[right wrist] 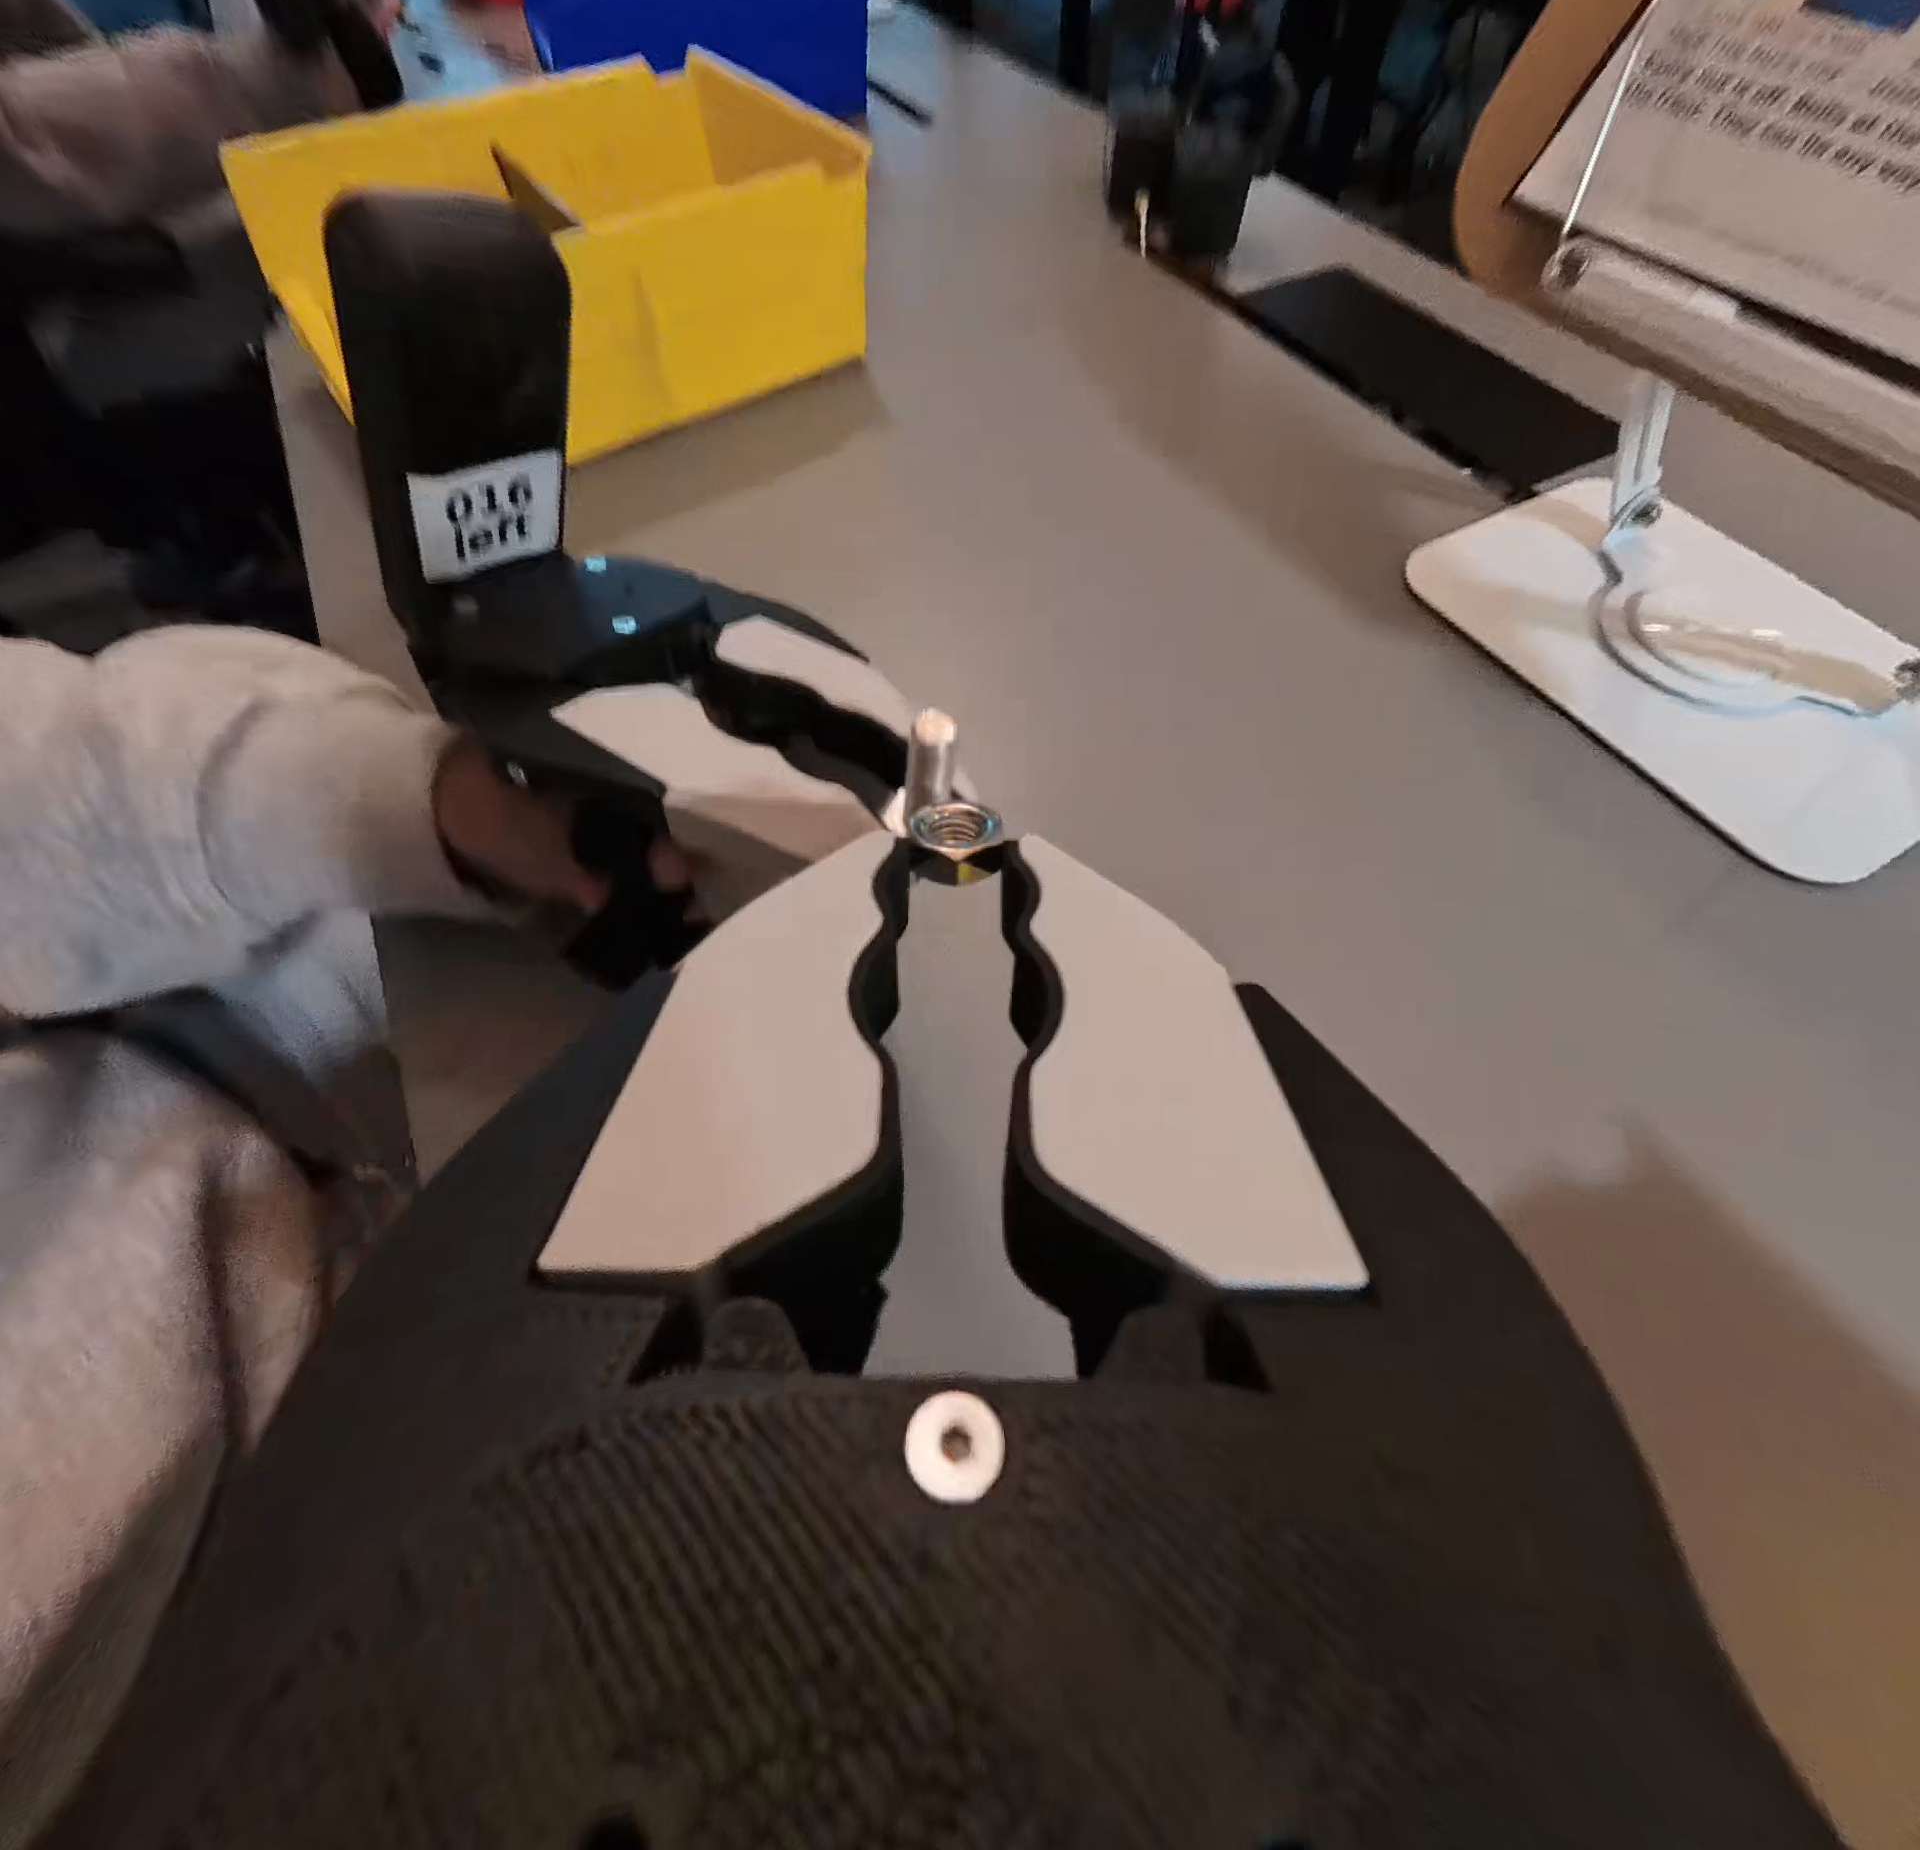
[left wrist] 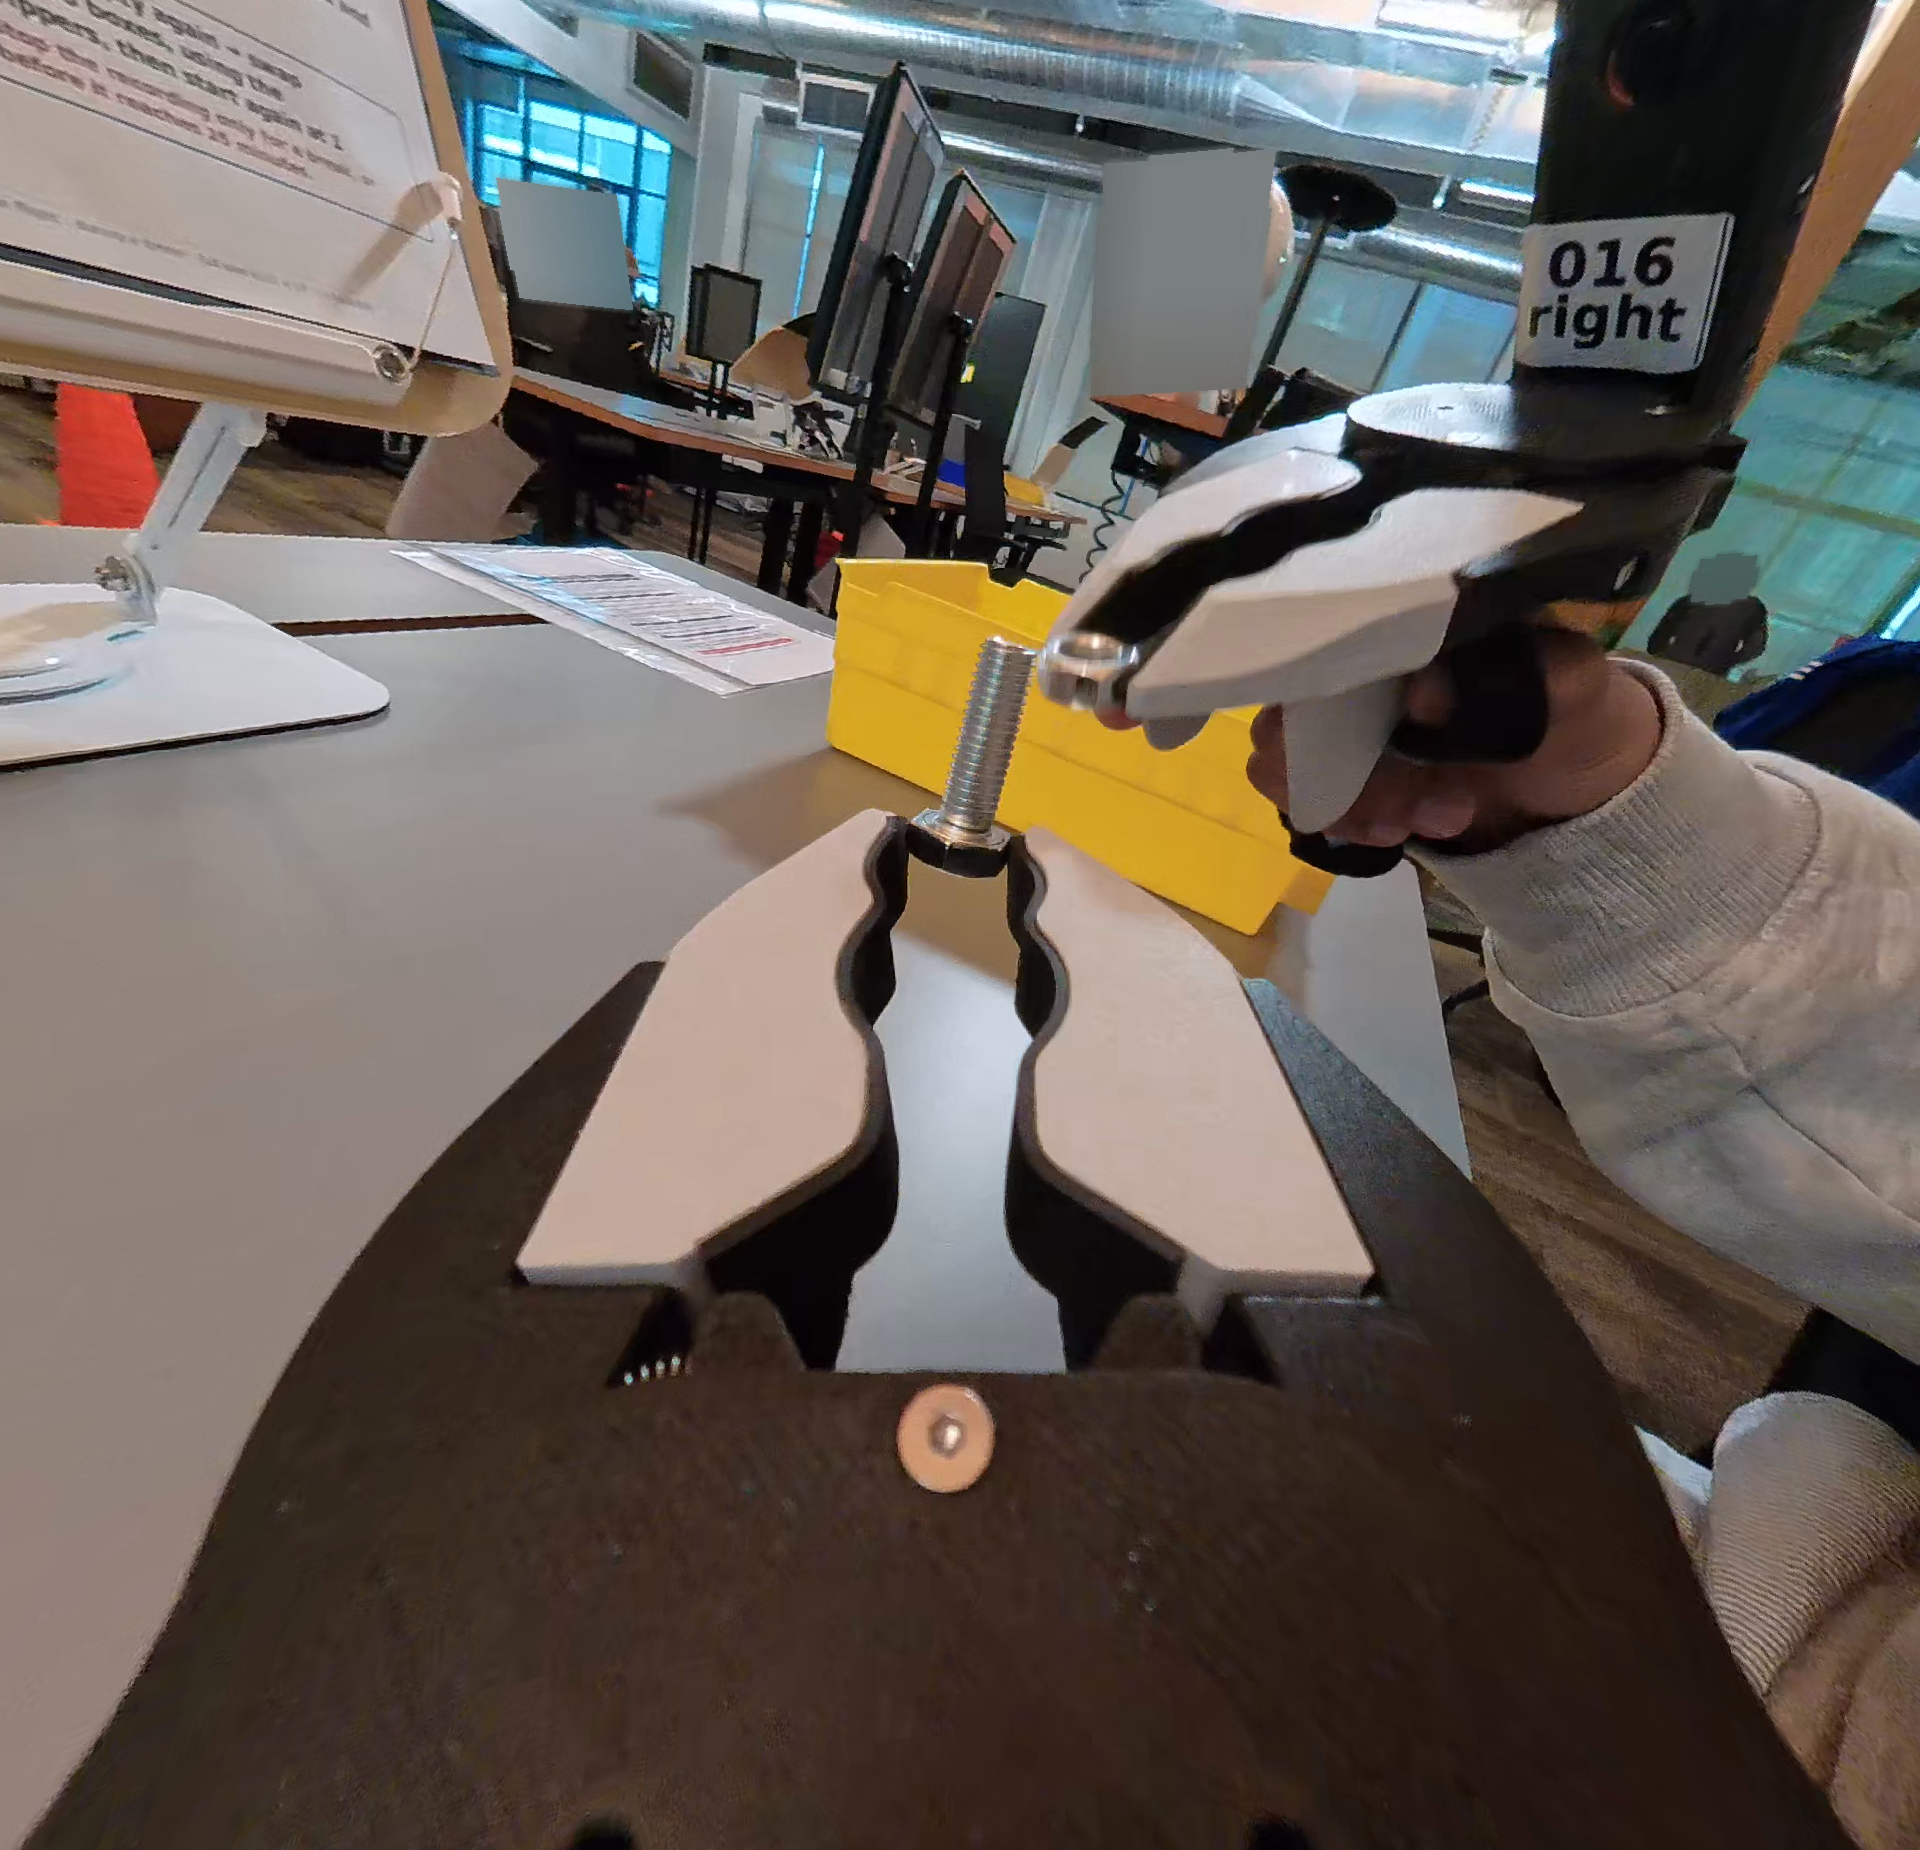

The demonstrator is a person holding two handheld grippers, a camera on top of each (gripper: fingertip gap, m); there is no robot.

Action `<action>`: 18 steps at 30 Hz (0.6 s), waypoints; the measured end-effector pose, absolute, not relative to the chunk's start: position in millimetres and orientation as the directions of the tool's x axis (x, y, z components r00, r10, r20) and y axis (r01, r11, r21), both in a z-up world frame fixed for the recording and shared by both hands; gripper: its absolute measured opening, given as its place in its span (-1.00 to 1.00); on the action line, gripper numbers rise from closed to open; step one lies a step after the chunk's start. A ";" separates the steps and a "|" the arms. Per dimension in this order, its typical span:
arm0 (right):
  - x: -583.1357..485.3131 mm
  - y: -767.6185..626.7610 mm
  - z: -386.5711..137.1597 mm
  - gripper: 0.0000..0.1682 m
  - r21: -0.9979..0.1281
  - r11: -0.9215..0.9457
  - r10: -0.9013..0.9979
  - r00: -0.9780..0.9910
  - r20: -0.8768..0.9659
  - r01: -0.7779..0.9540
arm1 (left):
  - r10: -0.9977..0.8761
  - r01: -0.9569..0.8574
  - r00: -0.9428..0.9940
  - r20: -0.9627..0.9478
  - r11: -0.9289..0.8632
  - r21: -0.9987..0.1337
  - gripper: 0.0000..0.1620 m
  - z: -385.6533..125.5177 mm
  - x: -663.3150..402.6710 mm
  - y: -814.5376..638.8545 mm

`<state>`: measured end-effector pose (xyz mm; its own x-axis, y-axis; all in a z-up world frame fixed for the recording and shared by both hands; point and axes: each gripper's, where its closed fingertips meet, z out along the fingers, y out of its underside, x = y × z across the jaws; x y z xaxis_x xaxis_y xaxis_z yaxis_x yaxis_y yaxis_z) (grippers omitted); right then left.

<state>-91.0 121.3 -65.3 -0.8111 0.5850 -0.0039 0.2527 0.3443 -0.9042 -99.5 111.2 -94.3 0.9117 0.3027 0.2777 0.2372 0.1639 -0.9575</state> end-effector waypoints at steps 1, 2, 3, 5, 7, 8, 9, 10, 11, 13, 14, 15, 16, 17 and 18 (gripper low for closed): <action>-89.9 122.1 -68.2 -0.79 -0.897 0.358 0.582 -0.813 -0.002 0.259 | 0.300 0.236 0.913 0.276 0.163 -0.958 -0.76 -94.1 -98.7 111.3; -89.7 121.9 -67.9 -0.79 -0.899 0.355 0.580 -0.815 -0.006 0.258 | 0.299 0.234 0.914 0.275 0.164 -0.958 -0.76 -94.1 -98.2 111.1; -89.4 121.0 -66.1 -0.79 -0.903 0.345 0.575 -0.818 -0.012 0.256 | 0.300 0.235 0.913 0.275 0.163 -0.958 -0.76 -94.6 -98.2 111.2; -88.7 118.8 -61.8 -0.79 -0.912 0.324 0.565 -0.825 -0.024 0.249 | 0.293 0.242 0.914 0.279 0.156 -0.958 -0.76 -96.2 -97.5 112.7; -87.9 116.4 -56.1 -0.79 -0.925 0.302 0.553 -0.833 -0.027 0.230 | 0.288 0.241 0.917 0.277 0.156 -0.958 -0.76 -96.2 -96.1 113.4; -87.5 115.2 -52.3 -0.79 -0.934 0.283 0.546 -0.837 -0.028 0.216 | 0.279 0.240 0.919 0.278 0.164 -0.957 -0.76 -95.0 -94.8 113.4; -87.7 114.6 -48.2 -0.79 -0.945 0.258 0.544 -0.839 -0.029 0.200 | 0.267 0.246 0.920 0.287 0.176 -0.953 -0.76 -93.5 -93.5 113.4; -88.6 114.8 -45.7 -0.79 -0.953 0.235 0.545 -0.838 -0.035 0.193 | 0.258 0.254 0.919 0.296 0.186 -0.949 -0.76 -92.4 -93.0 113.1; -89.4 115.4 -45.1 -0.79 -0.957 0.217 0.545 -0.837 -0.044 0.192 | 0.252 0.256 0.920 0.300 0.193 -0.947 -0.76 -91.5 -92.5 112.9; -91.0 116.1 -46.1 -0.79 -0.965 0.185 0.548 -0.835 -0.056 0.187 | 0.247 0.255 0.921 0.301 0.200 -0.946 -0.76 -90.4 -91.7 112.3; -91.2 115.7 -47.0 -0.79 -0.967 0.173 0.545 -0.836 -0.065 0.187 | 0.244 0.254 0.922 0.300 0.203 -0.946 -0.76 -89.7 -91.0 112.2; -91.6 115.3 -47.4 -0.79 -0.969 0.161 0.544 -0.836 -0.069 0.185 | 0.240 0.254 0.923 0.300 0.204 -0.945 -0.76 -89.0 -89.9 112.2; -92.1 114.8 -47.7 -0.79 -0.972 0.152 0.545 -0.835 -0.070 0.180 | 0.240 0.252 0.924 0.298 0.202 -0.946 -0.76 -88.9 -89.1 112.3; -91.7 114.0 -48.0 -0.79 -0.974 0.146 0.542 -0.838 -0.070 0.176 | 0.242 0.249 0.925 0.294 0.200 -0.948 -0.76 -89.1 -88.7 112.5; -91.1 112.8 -47.6 -0.79 -0.976 0.138 0.537 -0.841 -0.071 0.170 | 0.244 0.247 0.925 0.290 0.195 -0.949 -0.76 -89.8 -88.3 112.8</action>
